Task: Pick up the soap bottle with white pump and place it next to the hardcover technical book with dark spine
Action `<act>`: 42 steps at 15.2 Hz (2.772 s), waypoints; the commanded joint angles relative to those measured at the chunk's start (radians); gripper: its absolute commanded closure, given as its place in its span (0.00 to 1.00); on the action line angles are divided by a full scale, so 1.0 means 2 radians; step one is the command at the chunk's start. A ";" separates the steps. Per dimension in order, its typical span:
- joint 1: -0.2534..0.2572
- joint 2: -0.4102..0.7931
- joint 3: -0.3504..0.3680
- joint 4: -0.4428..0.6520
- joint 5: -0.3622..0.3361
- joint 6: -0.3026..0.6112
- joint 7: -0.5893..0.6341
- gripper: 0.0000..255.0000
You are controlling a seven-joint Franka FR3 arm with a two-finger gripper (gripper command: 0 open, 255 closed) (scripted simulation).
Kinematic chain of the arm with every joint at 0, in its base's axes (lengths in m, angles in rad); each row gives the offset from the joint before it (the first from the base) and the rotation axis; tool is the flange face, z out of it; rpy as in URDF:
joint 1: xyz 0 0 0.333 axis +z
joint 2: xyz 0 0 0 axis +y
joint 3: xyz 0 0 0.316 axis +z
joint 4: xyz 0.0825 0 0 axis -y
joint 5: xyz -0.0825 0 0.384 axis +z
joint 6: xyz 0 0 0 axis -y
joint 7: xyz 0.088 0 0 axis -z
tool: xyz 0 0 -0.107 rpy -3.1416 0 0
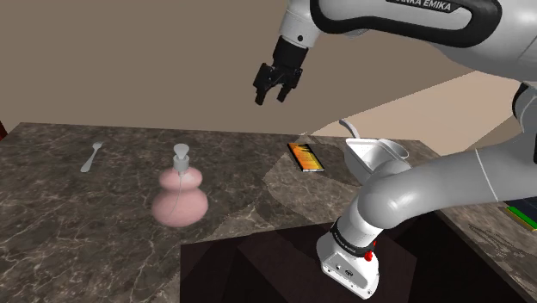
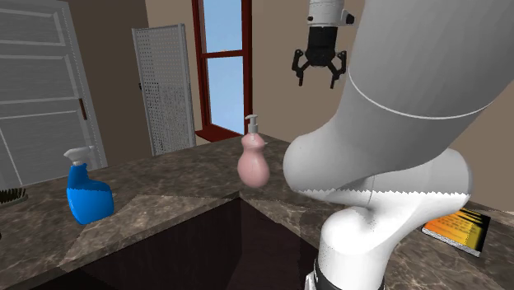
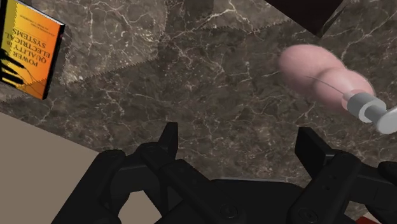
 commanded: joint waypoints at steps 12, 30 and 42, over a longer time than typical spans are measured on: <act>0.020 0.167 0.140 0.065 -0.016 0.094 0.129 0.00; 0.029 0.306 0.206 0.102 -0.093 0.170 0.226 0.00; 0.029 0.306 0.205 0.102 -0.093 0.170 0.226 1.00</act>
